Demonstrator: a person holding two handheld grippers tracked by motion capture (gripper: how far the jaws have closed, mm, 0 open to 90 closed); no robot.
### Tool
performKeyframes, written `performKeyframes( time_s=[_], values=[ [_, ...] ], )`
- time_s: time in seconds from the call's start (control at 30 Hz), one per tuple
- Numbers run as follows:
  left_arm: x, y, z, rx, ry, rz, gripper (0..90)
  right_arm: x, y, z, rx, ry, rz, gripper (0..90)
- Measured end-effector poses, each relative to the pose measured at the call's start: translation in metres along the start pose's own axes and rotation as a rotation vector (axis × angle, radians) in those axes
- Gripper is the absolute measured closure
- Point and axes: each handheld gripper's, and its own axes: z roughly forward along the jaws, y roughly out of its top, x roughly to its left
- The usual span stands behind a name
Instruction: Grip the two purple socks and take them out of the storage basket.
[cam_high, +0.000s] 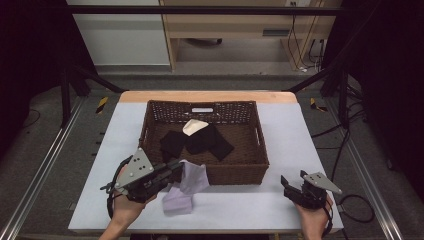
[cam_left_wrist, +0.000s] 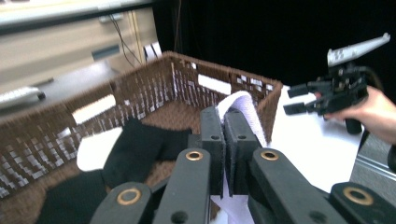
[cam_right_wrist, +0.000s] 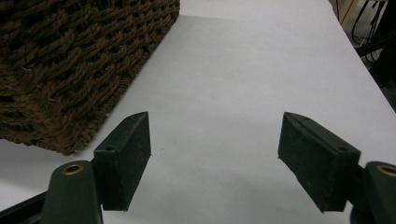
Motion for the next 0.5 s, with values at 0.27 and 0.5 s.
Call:
performKeyframes(
  time_s=[0.27,0.5],
  values=[
    [-0.001,-0.036,0.021,0.118,-0.015,-0.035,86.6,0.000,0.000,0.000,0.001,-0.002,-0.002,25.5],
    [0.002,-0.062,0.038,0.212,-0.007,-0.066,86.2,0.000,0.000,0.000,0.000,0.001,-0.002,25.6]
  ],
)
